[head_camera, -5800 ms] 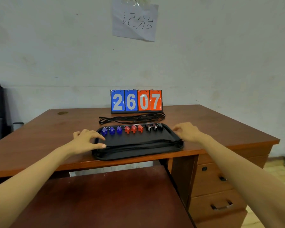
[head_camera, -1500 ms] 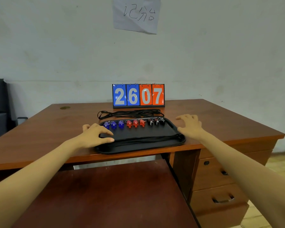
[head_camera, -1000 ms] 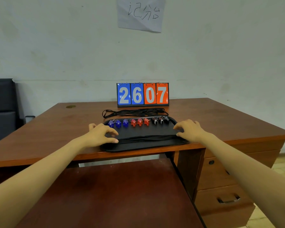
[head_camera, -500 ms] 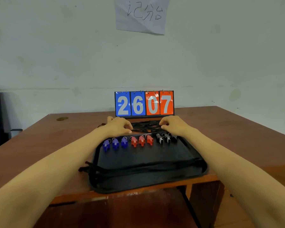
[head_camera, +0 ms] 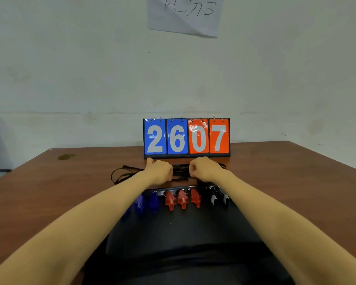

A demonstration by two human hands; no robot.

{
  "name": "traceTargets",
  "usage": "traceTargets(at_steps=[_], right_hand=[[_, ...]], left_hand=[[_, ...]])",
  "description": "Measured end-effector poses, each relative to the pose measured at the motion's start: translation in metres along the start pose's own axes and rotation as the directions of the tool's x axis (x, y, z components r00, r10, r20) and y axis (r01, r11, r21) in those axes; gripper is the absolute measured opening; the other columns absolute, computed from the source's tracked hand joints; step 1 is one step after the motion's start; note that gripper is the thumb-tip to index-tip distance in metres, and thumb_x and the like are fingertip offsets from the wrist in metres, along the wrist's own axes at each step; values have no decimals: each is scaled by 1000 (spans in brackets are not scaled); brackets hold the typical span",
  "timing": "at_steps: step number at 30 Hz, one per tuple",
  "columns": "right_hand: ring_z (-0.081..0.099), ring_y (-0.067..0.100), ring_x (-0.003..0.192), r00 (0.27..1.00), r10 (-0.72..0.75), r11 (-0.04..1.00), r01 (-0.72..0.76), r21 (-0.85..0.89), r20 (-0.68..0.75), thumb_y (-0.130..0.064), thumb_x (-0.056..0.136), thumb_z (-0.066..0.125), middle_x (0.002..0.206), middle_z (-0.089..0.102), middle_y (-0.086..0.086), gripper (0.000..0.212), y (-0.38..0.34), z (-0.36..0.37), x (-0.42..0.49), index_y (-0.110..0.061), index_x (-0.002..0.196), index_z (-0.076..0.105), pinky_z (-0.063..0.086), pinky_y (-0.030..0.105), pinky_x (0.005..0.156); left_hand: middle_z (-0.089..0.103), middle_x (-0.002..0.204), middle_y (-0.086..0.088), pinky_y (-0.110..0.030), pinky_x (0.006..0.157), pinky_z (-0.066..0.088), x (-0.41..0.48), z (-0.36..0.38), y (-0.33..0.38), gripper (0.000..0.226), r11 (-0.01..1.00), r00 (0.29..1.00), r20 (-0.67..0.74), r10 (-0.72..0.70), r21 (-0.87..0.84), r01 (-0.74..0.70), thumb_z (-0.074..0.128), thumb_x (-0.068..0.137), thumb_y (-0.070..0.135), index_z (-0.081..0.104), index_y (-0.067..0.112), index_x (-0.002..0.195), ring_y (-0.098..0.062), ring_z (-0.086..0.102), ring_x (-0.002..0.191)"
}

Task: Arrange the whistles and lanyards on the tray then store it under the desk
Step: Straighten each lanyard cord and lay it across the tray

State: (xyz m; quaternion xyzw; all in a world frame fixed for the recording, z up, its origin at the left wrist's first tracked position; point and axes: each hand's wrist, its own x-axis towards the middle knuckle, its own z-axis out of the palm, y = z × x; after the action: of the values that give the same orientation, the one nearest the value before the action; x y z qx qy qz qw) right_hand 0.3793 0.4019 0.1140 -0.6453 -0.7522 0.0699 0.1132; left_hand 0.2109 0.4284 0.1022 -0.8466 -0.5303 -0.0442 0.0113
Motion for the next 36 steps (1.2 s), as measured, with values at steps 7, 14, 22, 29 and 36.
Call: traceTargets(at_steps=[7, 14, 22, 29, 36], right_hand=[[57, 25, 93, 913, 204, 975, -223, -13, -353, -18, 95, 44, 106, 62, 9, 16, 39, -26, -9, -12, 105, 55, 50, 38, 81], [51, 18, 117, 983, -31, 900, 106, 423, -180, -26, 89, 61, 128, 54, 3, 49, 6, -34, -32, -20, 135, 46, 37, 24, 91], [61, 14, 80, 931, 70, 797, 164, 581, -359, -15, 95, 49, 85, 68, 5, 24, -8, -70, -46, -6, 106, 68, 45, 18, 69], [62, 17, 80, 899, 317, 692, -1, 722, -302, -10, 92, 53, 98, 69, 17, 23, 17, -99, -63, -1, 107, 67, 51, 26, 80], [49, 16, 117, 993, 25, 823, -87, 562, 117, -2, 81, 58, 116, 59, -6, 53, 3, -112, -88, -25, 128, 51, 38, 43, 103]], left_hand=[[62, 95, -5, -37, 90, 25, -9, -4, -15, 10, 983, 995, -28, -97, -160, 91, 38, 91, 13, 47, 17, 87, -22, 53, 96], [66, 87, 11, -35, 99, 28, -20, -38, 7, 11, 851, 975, -220, -34, -518, -87, 44, 96, 28, 53, 22, 95, -12, 58, 98], [63, 81, 11, -32, 90, 29, -36, -73, 2, 15, 905, 966, -258, -20, -416, -93, 50, 94, 34, 62, 26, 93, -9, 51, 88], [57, 97, -4, -35, 86, 23, -47, -91, -14, 28, 989, 936, -327, -130, -105, 100, 49, 92, 41, 69, 26, 105, -22, 48, 106], [72, 96, -1, -36, 96, 33, -64, -140, 15, 26, 880, 911, -388, -139, -470, -67, 51, 93, 37, 67, 23, 108, -18, 61, 103]])
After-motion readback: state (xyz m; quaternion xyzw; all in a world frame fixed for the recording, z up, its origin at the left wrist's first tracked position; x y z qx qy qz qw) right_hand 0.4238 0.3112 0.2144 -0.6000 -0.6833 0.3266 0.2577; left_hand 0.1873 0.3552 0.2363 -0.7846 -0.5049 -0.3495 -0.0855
